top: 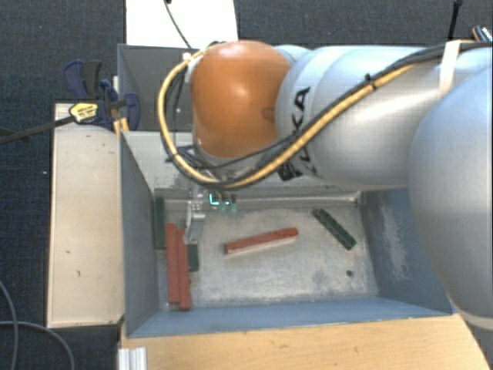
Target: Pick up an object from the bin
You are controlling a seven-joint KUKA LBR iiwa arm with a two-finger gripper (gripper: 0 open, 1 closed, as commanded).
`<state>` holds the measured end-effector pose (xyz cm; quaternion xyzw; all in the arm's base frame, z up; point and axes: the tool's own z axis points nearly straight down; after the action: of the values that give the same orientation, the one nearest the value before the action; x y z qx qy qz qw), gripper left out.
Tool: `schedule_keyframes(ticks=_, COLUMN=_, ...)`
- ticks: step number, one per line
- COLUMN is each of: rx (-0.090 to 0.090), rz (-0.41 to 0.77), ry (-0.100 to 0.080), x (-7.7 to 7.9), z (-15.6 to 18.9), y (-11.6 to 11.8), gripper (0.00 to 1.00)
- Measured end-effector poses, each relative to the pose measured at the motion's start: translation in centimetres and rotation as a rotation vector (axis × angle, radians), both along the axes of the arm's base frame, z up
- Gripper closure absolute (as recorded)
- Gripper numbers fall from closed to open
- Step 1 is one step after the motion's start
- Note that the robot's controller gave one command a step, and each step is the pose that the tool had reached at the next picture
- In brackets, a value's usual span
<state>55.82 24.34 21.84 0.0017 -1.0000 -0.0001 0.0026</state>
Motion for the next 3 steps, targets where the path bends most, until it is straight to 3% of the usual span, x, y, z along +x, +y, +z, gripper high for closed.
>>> schedule_keyframes(ticks=1, rx=0.001, rz=0.177, ry=-0.007, x=-7.5, z=-15.0, y=-3.6, gripper=0.0)
schedule_keyframes(ticks=2, rx=-0.001, rz=0.059, ry=-0.015, x=-5.2, z=-5.3, y=-12.0, gripper=0.0)
schedule_keyframes(ticks=3, rx=0.0, rz=0.152, ry=-0.002, x=-2.3, z=-15.2, y=-13.6, gripper=0.0)
